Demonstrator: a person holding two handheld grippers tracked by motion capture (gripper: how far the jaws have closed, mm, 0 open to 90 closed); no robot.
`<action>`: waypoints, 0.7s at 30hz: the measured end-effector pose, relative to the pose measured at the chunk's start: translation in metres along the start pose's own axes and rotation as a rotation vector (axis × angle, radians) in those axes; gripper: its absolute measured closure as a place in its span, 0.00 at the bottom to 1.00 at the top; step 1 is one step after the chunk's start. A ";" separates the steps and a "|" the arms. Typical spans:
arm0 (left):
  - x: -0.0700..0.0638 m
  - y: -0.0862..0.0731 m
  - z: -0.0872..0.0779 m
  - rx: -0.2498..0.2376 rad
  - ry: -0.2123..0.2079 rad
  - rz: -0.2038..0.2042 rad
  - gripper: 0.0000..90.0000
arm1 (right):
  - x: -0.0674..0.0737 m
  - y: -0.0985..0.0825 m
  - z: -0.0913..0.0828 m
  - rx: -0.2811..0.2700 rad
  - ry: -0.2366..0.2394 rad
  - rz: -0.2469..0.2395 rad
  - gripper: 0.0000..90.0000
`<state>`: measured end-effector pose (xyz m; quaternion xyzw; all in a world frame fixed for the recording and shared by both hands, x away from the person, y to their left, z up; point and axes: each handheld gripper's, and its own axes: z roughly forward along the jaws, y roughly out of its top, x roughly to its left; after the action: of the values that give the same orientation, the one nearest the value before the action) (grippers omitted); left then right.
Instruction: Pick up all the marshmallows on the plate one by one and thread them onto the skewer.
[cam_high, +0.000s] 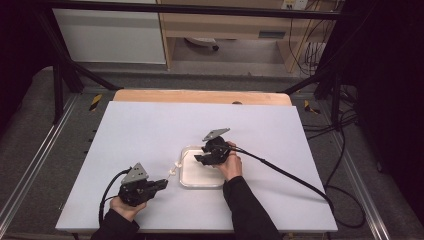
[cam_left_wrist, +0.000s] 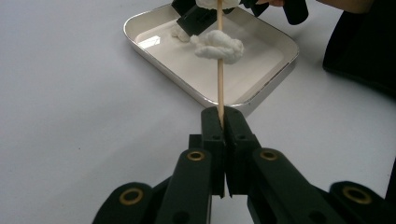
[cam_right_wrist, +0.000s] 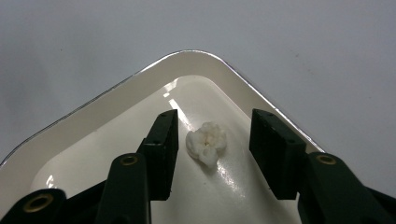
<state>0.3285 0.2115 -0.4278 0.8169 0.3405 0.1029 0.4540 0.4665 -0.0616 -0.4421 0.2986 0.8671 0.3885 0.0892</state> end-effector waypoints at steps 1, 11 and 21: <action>0.000 0.000 0.000 0.002 0.000 0.002 0.98 | 0.000 0.000 0.000 0.000 0.000 0.000 0.61; -0.001 0.000 0.002 0.007 -0.003 0.005 0.98 | 0.000 -0.004 0.005 0.010 0.013 -0.035 0.68; -0.003 0.000 0.002 0.005 -0.006 0.009 0.98 | 0.000 -0.003 0.002 0.005 0.007 -0.015 0.78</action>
<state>0.3272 0.2079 -0.4286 0.8199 0.3358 0.1014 0.4525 0.4663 -0.0614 -0.4457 0.2909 0.8706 0.3868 0.0886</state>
